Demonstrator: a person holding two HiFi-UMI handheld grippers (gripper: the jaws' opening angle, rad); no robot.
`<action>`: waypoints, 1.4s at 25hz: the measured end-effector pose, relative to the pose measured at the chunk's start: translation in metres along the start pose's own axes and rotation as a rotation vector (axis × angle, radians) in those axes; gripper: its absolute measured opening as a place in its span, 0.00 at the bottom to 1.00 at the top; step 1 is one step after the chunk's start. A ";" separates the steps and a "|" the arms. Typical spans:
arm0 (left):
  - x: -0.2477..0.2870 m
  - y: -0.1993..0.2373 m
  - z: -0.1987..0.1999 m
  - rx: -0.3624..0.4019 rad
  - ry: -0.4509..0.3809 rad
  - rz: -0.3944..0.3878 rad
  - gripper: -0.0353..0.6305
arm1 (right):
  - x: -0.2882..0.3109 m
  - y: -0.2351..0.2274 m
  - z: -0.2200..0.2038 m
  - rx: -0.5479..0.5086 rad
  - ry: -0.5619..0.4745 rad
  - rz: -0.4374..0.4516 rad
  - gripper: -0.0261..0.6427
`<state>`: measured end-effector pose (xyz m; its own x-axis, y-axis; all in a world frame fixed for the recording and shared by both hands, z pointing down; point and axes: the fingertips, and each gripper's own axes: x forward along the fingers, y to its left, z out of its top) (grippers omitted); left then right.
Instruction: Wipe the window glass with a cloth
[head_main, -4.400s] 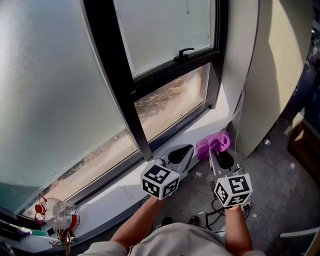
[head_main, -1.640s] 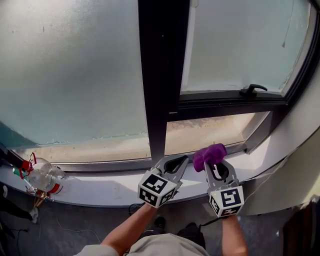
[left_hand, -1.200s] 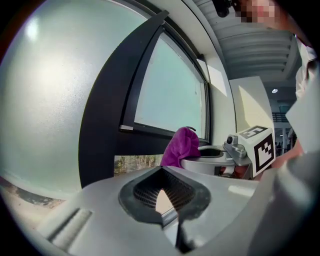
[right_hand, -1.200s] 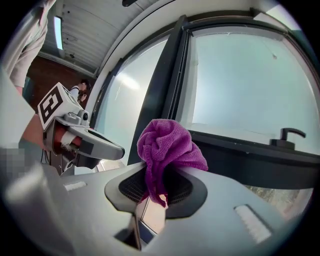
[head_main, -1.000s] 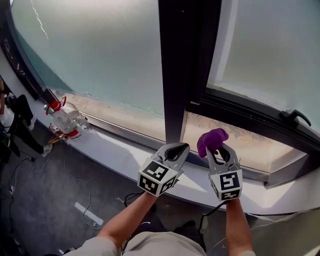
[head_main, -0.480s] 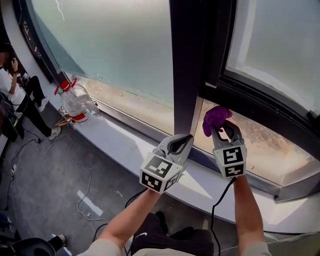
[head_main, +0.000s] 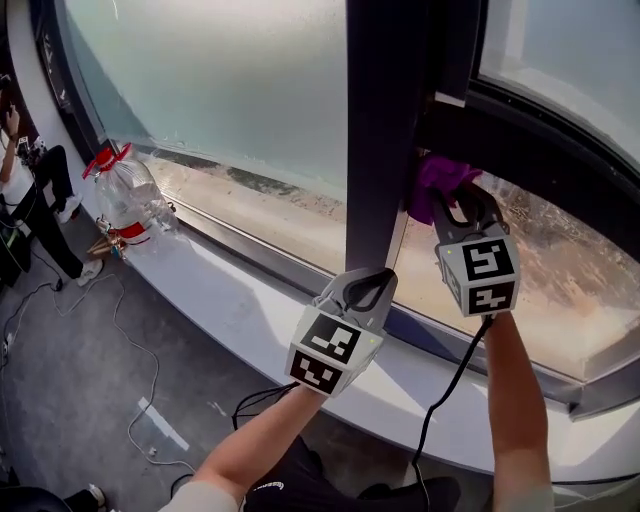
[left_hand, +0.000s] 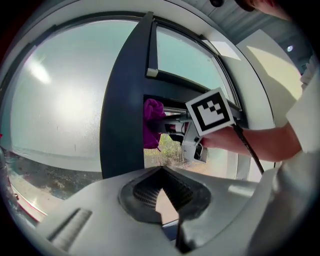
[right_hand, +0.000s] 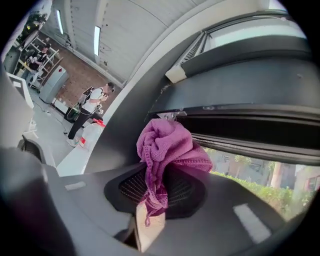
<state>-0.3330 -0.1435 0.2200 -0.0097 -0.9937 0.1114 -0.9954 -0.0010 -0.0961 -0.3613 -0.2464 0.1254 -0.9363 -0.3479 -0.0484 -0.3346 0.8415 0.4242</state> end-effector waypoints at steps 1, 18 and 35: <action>0.003 0.000 -0.011 0.000 -0.001 0.000 0.05 | 0.003 0.001 -0.005 -0.009 0.015 -0.004 0.19; 0.030 -0.011 -0.167 -0.039 0.040 -0.008 0.05 | 0.015 0.087 -0.221 -0.026 0.289 0.081 0.19; 0.038 -0.017 -0.262 -0.068 0.145 0.005 0.05 | 0.016 0.164 -0.390 0.068 0.445 0.168 0.19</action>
<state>-0.3410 -0.1519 0.4848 -0.0239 -0.9670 0.2535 -0.9994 0.0167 -0.0305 -0.3900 -0.2750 0.5468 -0.8461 -0.3353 0.4144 -0.2023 0.9212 0.3323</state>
